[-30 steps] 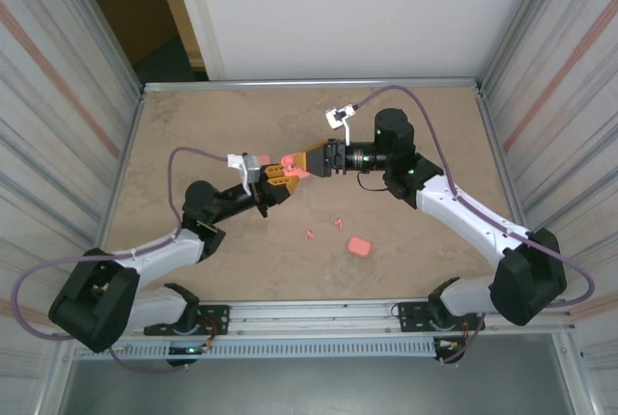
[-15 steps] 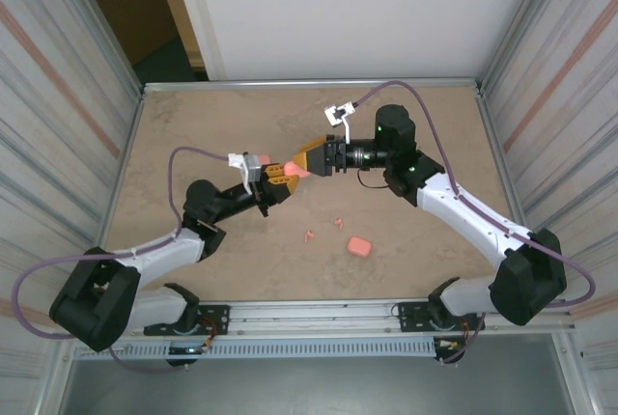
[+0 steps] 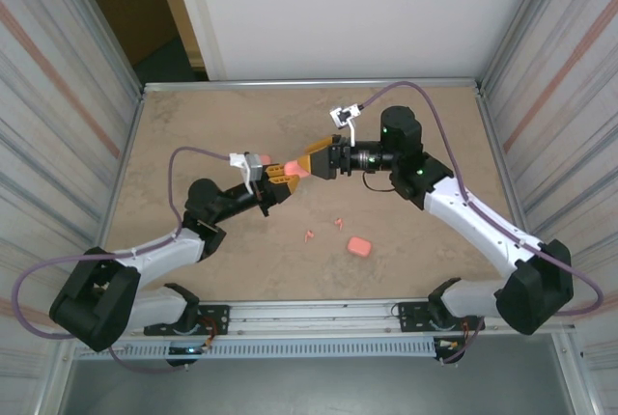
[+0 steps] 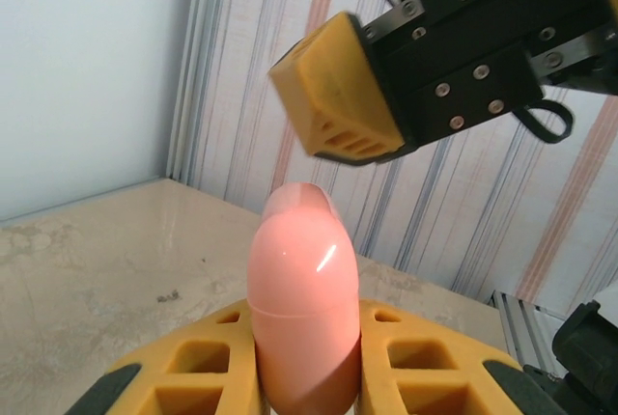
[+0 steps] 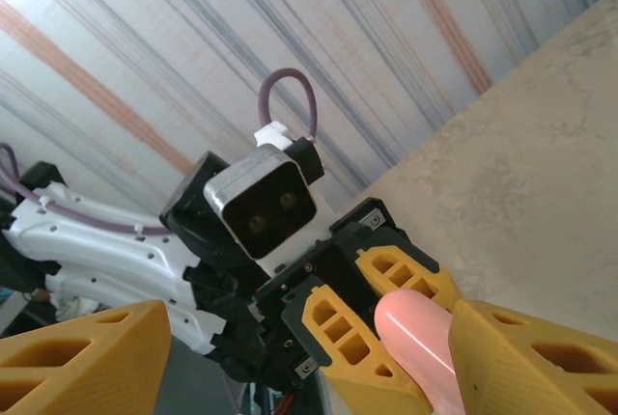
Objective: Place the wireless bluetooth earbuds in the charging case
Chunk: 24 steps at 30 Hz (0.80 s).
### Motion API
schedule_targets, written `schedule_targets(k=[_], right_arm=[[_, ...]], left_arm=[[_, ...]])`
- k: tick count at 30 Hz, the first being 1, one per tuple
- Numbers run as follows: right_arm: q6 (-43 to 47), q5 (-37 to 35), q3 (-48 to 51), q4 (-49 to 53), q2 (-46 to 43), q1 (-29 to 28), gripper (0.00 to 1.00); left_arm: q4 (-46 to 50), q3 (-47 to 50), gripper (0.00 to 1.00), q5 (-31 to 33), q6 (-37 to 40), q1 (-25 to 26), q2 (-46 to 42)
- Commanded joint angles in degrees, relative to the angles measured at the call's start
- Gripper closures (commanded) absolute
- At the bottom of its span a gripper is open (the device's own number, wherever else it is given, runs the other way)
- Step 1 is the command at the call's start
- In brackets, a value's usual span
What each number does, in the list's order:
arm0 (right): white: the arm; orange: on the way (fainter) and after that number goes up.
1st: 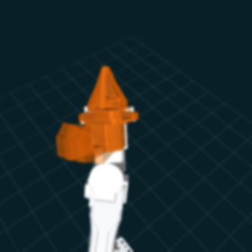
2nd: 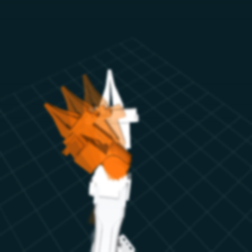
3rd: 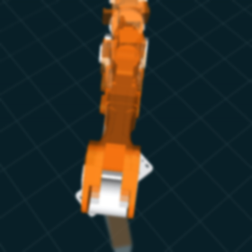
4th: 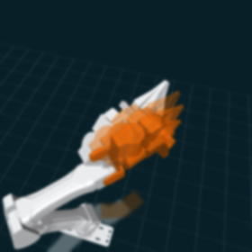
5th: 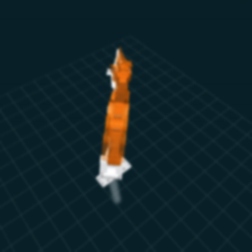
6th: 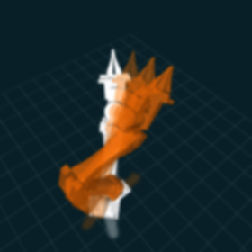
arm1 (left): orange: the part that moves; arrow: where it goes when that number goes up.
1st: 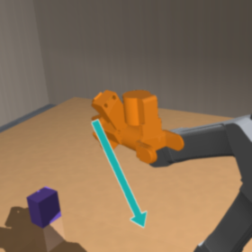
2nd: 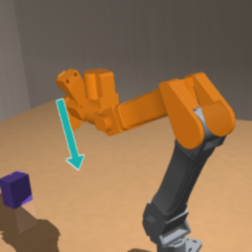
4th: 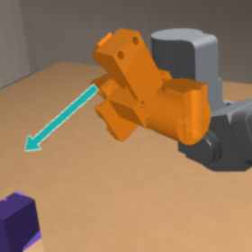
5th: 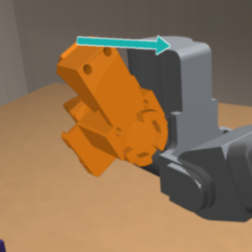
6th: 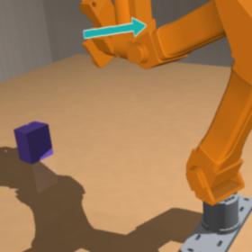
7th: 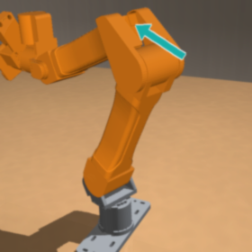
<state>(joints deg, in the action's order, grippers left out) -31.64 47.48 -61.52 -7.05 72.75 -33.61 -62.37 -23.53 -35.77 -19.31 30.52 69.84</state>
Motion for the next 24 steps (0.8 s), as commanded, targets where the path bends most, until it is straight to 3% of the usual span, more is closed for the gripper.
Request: schedule_targets(k=[1,9,19,24], right_arm=[[2.2,-4.0,0.6,2.3,-3.0,1.4,0.25],[1.2,-12.7,7.1,1.7,-8.5,5.3,0.23],[0.7,-20.9,13.3,1.9,-15.1,8.5,0.17],[-0.4,-25.0,17.2,-0.8,-20.0,10.1,0.04]], left_arm=[[3.3,-1.2,1.00,2.5,1.4,0.4,-1.6],[23.8,-4.7,1.00,12.6,5.3,0.3,-3.8],[36.3,-6.8,1.00,16.7,5.0,-2.7,-3.4],[42.7,-7.7,1.00,16.8,3.1,-6.3,-2.5]])
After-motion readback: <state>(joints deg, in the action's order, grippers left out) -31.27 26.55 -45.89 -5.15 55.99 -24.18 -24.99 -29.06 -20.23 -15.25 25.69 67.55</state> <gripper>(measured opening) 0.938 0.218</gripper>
